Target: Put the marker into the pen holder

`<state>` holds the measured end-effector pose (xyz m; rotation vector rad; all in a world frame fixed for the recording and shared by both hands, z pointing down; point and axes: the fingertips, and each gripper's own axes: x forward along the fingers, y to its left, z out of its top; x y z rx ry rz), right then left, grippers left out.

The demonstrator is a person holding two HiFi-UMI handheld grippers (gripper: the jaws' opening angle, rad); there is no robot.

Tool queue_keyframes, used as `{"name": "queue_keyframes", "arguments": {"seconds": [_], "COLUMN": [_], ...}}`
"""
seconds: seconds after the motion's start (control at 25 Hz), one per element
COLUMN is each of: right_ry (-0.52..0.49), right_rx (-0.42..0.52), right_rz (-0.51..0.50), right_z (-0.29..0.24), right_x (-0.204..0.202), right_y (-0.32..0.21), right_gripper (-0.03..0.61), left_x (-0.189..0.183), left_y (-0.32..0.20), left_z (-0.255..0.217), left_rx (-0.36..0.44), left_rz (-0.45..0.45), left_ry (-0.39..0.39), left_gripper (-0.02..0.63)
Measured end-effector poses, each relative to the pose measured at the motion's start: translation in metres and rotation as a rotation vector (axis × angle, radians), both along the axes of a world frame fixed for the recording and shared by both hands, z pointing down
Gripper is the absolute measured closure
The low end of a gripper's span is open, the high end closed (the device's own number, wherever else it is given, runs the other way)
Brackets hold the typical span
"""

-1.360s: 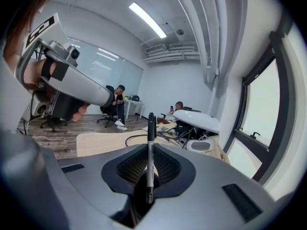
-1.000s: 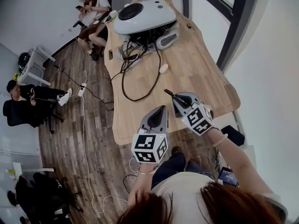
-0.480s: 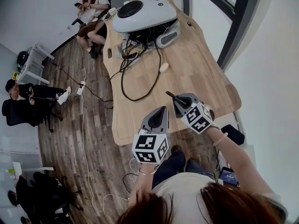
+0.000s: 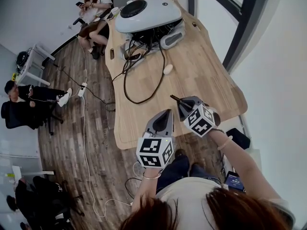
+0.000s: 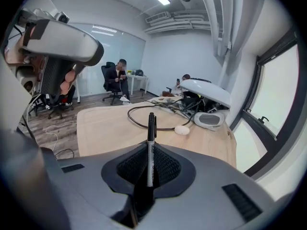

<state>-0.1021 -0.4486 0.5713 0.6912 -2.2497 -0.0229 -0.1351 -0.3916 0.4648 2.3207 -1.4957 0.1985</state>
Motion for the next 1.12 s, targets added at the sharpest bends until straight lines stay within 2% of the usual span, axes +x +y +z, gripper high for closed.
{"name": "queue_keyframes", "arguments": {"seconds": [0.56, 1.12], "right_ry": [0.154, 0.184], "right_rx": [-0.129, -0.201], "right_rz": [-0.052, -0.061], "right_z": [0.006, 0.020], "right_x": [-0.003, 0.003], "right_y": [0.008, 0.012], "right_gripper": [0.510, 0.506], "left_x": [-0.001, -0.001], "left_y": [0.001, 0.005], "left_z": [-0.002, -0.001], "left_rx": [0.006, 0.006], "left_rz": [-0.004, -0.011], "left_ry": [-0.001, 0.018], "left_gripper": [0.597, 0.597]}}
